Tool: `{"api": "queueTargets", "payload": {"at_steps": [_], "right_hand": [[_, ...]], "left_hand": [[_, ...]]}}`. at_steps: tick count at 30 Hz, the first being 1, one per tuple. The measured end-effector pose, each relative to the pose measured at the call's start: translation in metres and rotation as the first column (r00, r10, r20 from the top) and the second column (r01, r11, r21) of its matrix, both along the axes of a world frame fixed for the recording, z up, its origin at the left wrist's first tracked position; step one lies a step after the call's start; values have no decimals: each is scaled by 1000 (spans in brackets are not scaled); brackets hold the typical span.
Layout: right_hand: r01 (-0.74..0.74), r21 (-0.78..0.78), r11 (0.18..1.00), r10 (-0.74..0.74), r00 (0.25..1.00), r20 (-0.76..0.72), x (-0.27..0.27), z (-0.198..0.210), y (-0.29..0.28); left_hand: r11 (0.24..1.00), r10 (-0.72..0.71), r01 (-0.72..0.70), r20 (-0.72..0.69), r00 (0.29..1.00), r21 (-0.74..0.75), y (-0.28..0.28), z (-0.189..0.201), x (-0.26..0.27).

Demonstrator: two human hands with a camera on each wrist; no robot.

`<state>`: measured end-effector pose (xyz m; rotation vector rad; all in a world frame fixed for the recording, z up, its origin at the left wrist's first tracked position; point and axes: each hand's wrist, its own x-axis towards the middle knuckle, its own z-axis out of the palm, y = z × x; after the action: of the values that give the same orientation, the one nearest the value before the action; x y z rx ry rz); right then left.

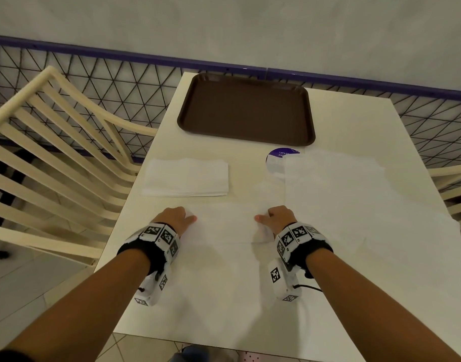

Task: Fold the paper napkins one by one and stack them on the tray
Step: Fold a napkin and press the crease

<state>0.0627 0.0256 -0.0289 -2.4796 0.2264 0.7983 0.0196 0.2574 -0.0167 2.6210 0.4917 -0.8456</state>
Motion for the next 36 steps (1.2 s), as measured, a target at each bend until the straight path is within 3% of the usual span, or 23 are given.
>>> {"api": "queueTargets", "payload": {"at_steps": [3,6,8,13,17,20,23,25,27,36], "right_hand": [[4,-6,1000,-4,1000,-5,1,0,2],[3,-11,1000,-3,1000,0,1,2,3],[3,-7,1000,-3,1000,4,1,1,3],[-12,-30,999,12,1000,11,2,2,4],[-53,-68,996,53,999,6,-1,10,6],[-124,-96,988,137,981,138,-14,22,12],[-338,-328,882,440,841,315,-47,27,22],[-506,-393,768,624,729,281,-74,20,32],[-593,-419,688,709,673,210,-95,10,40],[-615,-311,725,652,758,22,-105,2,21]], "left_hand": [[998,-20,10,154,988,63,-10,3,-2],[938,-314,243,309,898,246,-25,5,-5],[884,-437,366,239,867,291,-34,2,-6],[930,-344,305,193,919,205,-44,-1,-15],[917,-359,317,152,921,242,-51,1,-21],[914,-353,301,167,920,273,-53,-1,-25],[910,-355,294,183,917,294,-53,-3,-28],[904,-360,294,183,915,310,-54,-3,-29],[903,-359,288,189,914,319,-55,-4,-29],[910,-348,277,208,914,307,-55,-6,-30]]}}
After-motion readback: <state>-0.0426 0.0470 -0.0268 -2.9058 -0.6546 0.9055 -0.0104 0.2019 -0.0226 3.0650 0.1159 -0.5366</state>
